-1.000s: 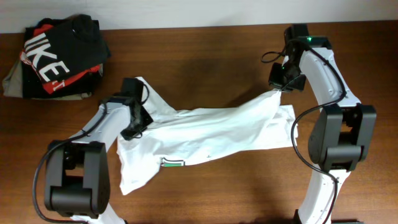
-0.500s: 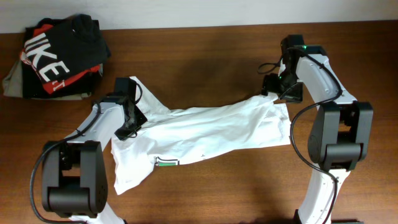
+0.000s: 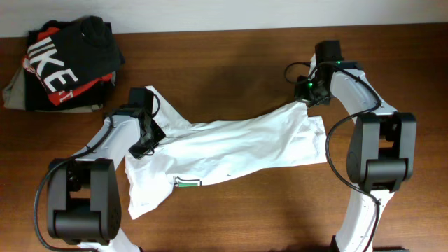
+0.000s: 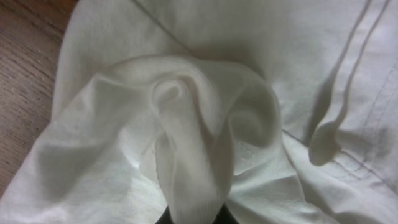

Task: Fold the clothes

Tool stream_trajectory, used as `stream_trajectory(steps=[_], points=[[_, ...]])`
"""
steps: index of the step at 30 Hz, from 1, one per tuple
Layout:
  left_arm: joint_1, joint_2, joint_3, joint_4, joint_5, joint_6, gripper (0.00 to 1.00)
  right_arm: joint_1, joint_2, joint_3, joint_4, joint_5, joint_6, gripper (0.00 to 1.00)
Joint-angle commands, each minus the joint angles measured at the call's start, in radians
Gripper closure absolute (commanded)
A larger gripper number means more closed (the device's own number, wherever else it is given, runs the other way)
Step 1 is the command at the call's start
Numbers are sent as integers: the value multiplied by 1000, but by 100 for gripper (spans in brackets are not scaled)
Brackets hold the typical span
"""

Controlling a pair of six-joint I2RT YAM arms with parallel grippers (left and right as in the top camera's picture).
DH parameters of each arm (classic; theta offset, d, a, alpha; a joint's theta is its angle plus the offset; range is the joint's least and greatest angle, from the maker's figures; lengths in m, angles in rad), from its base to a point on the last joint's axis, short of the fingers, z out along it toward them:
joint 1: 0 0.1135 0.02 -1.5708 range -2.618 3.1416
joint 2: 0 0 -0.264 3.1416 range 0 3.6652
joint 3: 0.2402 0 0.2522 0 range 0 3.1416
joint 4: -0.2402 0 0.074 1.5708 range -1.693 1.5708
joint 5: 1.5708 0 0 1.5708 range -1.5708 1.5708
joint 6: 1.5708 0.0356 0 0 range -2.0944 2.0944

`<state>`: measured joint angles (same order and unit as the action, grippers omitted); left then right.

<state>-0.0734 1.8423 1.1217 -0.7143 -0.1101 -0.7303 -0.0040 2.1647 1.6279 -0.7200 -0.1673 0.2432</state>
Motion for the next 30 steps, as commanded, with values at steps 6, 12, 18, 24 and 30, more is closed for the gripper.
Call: stream_trajectory(steps=[6,12,18,24,30], points=[[4,9,-8,-1,-22,-2,99,-2,2,-86,192,-10,9,85],[4,9,-8,-2,-21,-2,99,-2,2,-149,283,-9,47,66],[4,9,-8,-2,-22,-2,99,-44,-80,-88,106,-10,46,1],[4,9,-8,-4,-18,-2,99,15,-76,-89,114,-57,-86,8],[4,9,-8,-5,-18,-2,99,100,-42,-90,105,71,-105,14]])
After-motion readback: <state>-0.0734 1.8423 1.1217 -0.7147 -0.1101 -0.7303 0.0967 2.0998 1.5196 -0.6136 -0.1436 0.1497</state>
